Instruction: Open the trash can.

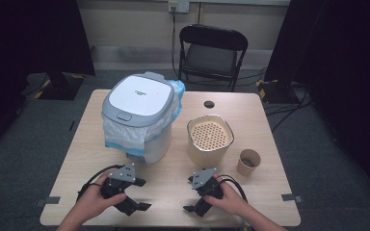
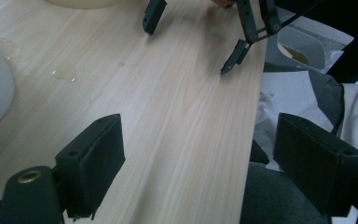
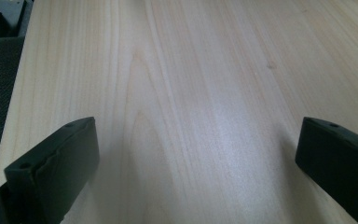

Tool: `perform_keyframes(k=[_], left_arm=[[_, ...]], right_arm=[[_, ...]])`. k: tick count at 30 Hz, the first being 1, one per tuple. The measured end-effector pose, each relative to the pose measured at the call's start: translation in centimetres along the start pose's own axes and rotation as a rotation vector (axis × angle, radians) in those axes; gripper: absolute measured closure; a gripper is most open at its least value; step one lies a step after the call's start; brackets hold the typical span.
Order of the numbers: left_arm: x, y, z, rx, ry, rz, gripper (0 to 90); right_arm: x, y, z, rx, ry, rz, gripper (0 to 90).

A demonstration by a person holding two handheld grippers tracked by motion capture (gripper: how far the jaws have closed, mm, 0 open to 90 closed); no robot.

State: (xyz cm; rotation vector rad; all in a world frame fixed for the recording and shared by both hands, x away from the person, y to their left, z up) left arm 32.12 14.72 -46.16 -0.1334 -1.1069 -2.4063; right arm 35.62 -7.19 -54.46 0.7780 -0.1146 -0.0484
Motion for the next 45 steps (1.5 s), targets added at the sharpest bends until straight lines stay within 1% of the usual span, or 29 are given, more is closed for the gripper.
perform_keyframes(k=[2, 3, 4, 6, 7, 9, 11, 12, 13, 15, 17, 18, 20, 23, 24, 25, 26, 29, 30, 31, 32, 33, 34, 36, 38, 39, 41, 45], left_arm=[[0.0, 0.4, 0.5, 0.001, 0.005, -0.003, 16.0], [0.0, 0.6, 0.7, 0.007, 0.005, 0.000, 16.0], [0.0, 0.8, 1.0, -0.001, 0.010, 0.006, 16.0], [0.0, 1.1, 1.4, 0.001, 0.020, 0.012, 16.0], [0.0, 1.2, 1.6, 0.003, 0.019, 0.005, 16.0], [0.1, 1.5, 2.0, 0.009, 0.016, 0.004, 16.0], [0.2, 1.7, 2.4, 0.009, 0.022, 0.007, 16.1], [0.2, 1.8, 2.6, 0.003, 0.026, -0.001, 16.1], [0.2, 1.9, 2.8, 0.001, 0.023, 0.005, 16.0], [0.2, 2.2, 3.2, 0.001, 0.032, 0.011, 16.1], [0.3, 2.7, 3.7, 0.001, 0.026, 0.010, 16.1], [0.3, 2.7, 3.7, 0.001, 0.026, 0.010, 16.1], [0.4, 3.0, 4.1, 0.000, 0.038, 0.010, 16.1], [0.5, 3.5, 4.7, -0.002, 0.033, -0.001, 16.1], [0.5, 3.7, 4.8, 0.003, 0.036, 0.005, 16.1], [0.5, 3.8, 5.1, -0.001, 0.035, -0.002, 16.1], [0.5, 4.0, 5.3, 0.006, 0.032, 0.002, 16.1], [0.5, 4.3, 5.8, 0.004, 0.037, -0.005, 16.1], [0.5, 4.5, 6.0, 0.006, 0.034, -0.001, 16.1], [0.5, 4.7, 6.4, 0.007, 0.042, 0.001, 16.0], [0.5, 4.7, 6.4, 0.007, 0.042, 0.001, 16.0], [0.3, 4.9, 6.8, -0.004, 0.046, 0.000, 16.1], [0.3, 4.9, 6.8, -0.004, 0.046, 0.000, 16.1], [0.3, 5.2, 7.2, 0.007, 0.050, 0.013, 16.1], [0.2, 5.4, 7.7, 0.003, 0.054, 0.004, 16.0], [0.2, 5.6, 7.9, 0.009, 0.055, 0.010, 16.0], [0.1, 6.0, 8.5, 0.008, 0.066, 0.009, 16.1], [0.0, 6.4, 9.0, 0.006, 0.075, 0.009, 16.0]], right_arm=[[0.0, 0.0, 0.0, 0.000, 0.000, -0.001, 0.0], [0.0, 0.0, 0.0, 0.000, 0.000, -0.001, 0.0], [0.0, 0.0, 0.0, 0.000, 0.000, 0.000, 0.0], [0.0, 0.0, 0.0, 0.000, 0.000, -0.001, 0.0], [0.0, 0.0, 0.0, 0.000, 0.000, 0.000, 0.0], [0.0, 0.0, 0.0, 0.000, 0.000, -0.001, 0.0], [0.0, 0.0, 0.0, 0.000, 0.000, 0.001, 0.0], [0.0, 0.0, 0.0, 0.001, 0.000, 0.001, 0.0], [0.0, 0.0, 0.0, 0.002, -0.001, 0.003, 0.0], [0.0, 0.0, 0.0, 0.002, -0.002, 0.003, 0.0], [0.0, 0.0, 0.0, 0.002, -0.002, 0.003, 0.0], [0.0, 0.0, 0.0, 0.002, -0.002, 0.003, 0.0], [0.0, 0.0, 0.0, 0.002, -0.002, 0.003, 0.0], [0.0, 0.0, 0.0, 0.002, -0.003, 0.001, 0.0], [0.0, 0.0, 0.0, 0.002, -0.003, 0.001, 0.0], [0.0, 0.0, 0.0, 0.002, -0.003, 0.002, 0.0], [0.0, 0.0, 0.0, 0.002, -0.003, 0.002, 0.0], [0.0, 0.0, 0.0, 0.002, -0.002, 0.001, 0.0], [0.0, 0.0, 0.0, 0.002, -0.003, 0.001, 0.0], [0.0, 0.0, 0.0, 0.002, -0.003, 0.002, 0.0], [0.0, 0.0, 0.0, 0.002, -0.003, 0.002, 0.0], [0.0, 0.0, 0.0, 0.002, -0.002, 0.001, 0.0], [0.0, 0.0, 0.0, 0.002, -0.002, 0.001, 0.0], [0.0, 0.0, 0.0, 0.002, -0.002, 0.002, 0.0], [0.0, 0.0, 0.0, 0.002, -0.002, 0.001, 0.0], [0.0, 0.0, 0.0, 0.002, -0.003, 0.002, 0.0], [0.0, 0.0, 0.0, 0.002, -0.002, 0.002, 0.0], [0.0, 0.0, 0.0, 0.002, -0.002, 0.002, 0.0]])
Point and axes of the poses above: each handheld gripper's, and its own axes: z roughly backward along the jaws, y roughly out of its top, x roughly to its right, the point moved 6 cm from there along -z, roughly forward along the jaws, and after that the axes turned 7 degrees about z, right-handed, at the moved point
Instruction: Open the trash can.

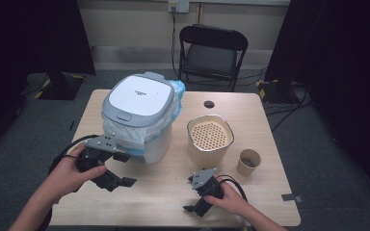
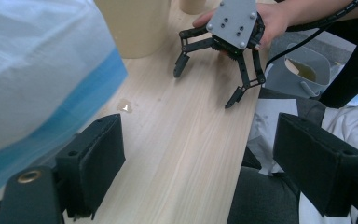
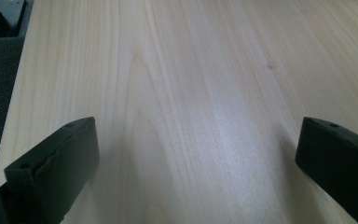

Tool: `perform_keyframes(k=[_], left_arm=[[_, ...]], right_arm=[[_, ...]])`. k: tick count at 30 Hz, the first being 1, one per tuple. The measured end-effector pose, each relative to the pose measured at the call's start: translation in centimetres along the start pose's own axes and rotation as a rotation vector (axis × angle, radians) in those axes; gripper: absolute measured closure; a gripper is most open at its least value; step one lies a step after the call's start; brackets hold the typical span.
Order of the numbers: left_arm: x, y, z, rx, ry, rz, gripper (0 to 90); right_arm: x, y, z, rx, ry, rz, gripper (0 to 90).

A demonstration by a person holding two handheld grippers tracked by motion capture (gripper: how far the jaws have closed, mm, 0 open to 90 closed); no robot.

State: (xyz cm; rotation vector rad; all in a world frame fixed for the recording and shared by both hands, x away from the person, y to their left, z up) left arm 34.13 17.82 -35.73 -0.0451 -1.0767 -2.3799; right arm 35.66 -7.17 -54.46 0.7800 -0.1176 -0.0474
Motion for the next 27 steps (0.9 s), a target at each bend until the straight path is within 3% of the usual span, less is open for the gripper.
perform_keyframes(k=[27], left_arm=[[-1.0, 3.9, 3.1, 0.015, 0.045, 0.001, 16.1]], right_arm=[[0.0, 0.0, 0.0, 0.000, 0.000, 0.000, 0.0]])
Point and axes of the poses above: each handheld gripper's, and its own axes: z roughly backward along the jaws, y roughly out of its top, x roughly to its right, the point moved 6 cm from there along -z, roughly forward along the jaws, and after that the axes turned 7 degrees about z, right-handed, at the moved point
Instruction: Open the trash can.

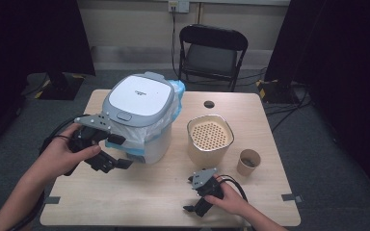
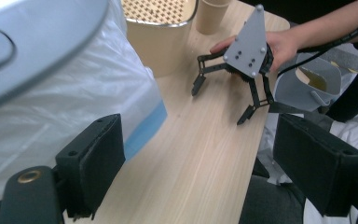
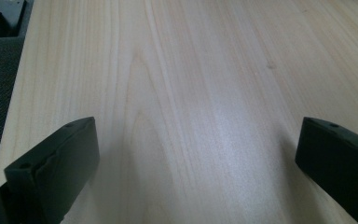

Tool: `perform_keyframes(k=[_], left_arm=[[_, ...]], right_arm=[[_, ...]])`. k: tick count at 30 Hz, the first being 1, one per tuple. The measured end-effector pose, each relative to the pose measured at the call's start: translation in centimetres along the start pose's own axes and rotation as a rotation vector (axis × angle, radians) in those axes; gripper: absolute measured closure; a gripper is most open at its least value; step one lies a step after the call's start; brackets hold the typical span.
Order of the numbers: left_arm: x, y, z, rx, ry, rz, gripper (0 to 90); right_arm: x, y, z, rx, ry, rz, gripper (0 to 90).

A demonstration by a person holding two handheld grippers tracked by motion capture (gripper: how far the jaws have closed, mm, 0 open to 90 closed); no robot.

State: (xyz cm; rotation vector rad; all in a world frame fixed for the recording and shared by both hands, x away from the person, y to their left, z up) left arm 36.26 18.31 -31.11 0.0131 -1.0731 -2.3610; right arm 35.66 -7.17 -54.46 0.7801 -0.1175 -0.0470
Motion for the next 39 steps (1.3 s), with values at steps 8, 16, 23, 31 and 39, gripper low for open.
perform_keyframes(k=[8, 16, 23, 31, 39], left_arm=[[-0.6, 1.3, 0.8, -0.001, 0.021, 0.001, 16.1], [-1.3, 2.3, 1.4, 0.010, 0.044, 0.006, 16.0], [-1.6, 3.3, 1.6, 0.016, 0.057, 0.000, 16.0], [-2.1, 4.3, 1.3, 0.014, 0.069, -0.009, 16.0], [-3.1, 4.4, 0.4, 0.006, 0.096, 0.000, 15.9]], right_arm=[[0.0, 0.0, 0.0, 0.000, 0.000, 0.001, 0.0], [0.0, 0.0, 0.0, -0.002, 0.002, -0.004, 0.0], [0.0, 0.0, 0.0, -0.002, 0.001, -0.004, 0.0], [0.0, 0.0, 0.0, 0.000, 0.001, 0.001, 0.0], [0.0, 0.0, 0.0, 0.000, 0.001, 0.001, 0.0]])
Point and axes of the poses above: each handheld gripper's, and its own axes: z roughly backward along the jaws, y roughly out of its top, x roughly to its right, the point moved 6 cm from there along -z, roughly forward along the jaws, and after that the axes turned 7 degrees about z, right-handed, at the moved point
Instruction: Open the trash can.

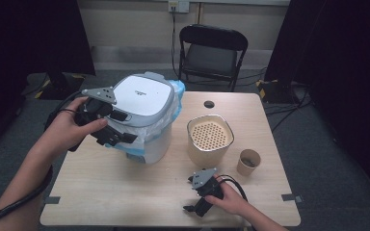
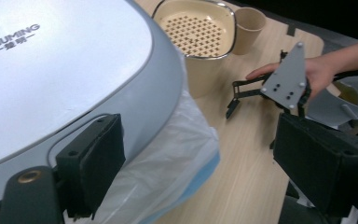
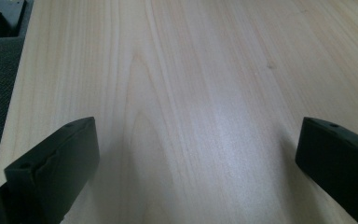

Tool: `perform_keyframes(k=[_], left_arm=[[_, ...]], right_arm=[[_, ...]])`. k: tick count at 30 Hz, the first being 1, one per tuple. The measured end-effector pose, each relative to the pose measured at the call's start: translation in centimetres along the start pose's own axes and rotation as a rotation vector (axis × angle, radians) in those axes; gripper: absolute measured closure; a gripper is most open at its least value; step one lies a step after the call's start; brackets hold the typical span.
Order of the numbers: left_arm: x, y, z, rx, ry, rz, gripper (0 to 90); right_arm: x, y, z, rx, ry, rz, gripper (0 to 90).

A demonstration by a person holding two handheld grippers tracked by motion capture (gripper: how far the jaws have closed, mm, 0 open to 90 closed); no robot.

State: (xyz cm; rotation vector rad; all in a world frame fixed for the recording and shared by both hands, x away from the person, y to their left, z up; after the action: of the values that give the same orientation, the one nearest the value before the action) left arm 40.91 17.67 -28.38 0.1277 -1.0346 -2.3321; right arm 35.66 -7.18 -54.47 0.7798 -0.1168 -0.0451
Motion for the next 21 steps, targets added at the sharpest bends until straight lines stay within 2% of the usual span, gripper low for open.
perform_keyframes(k=[6, 7, 21], left_arm=[[-0.8, 0.0, -0.5, 0.000, 0.027, -0.006, 16.0], [-1.1, 0.1, -0.4, 0.005, 0.042, -0.005, 16.0], [-1.7, 0.1, -0.7, 0.024, 0.057, -0.010, 15.5]], right_arm=[[0.0, 0.0, 0.0, 0.000, 0.000, 0.000, 0.0], [0.0, 0.0, 0.0, 0.000, 0.000, 0.001, 0.0], [0.0, 0.0, 0.0, 0.000, -0.001, -0.001, 0.0]])
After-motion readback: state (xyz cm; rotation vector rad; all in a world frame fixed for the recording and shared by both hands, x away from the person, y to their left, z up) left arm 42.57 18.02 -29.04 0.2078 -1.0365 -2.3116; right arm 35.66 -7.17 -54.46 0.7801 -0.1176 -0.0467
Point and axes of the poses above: each handheld gripper's, and its own axes: z roughly backward along the jaws, y roughly out of its top, x roughly to its right, the point moved 6 cm from there along -z, roughly forward along the jaws, and after that the axes turned 7 degrees about z, right-handed, at the moved point
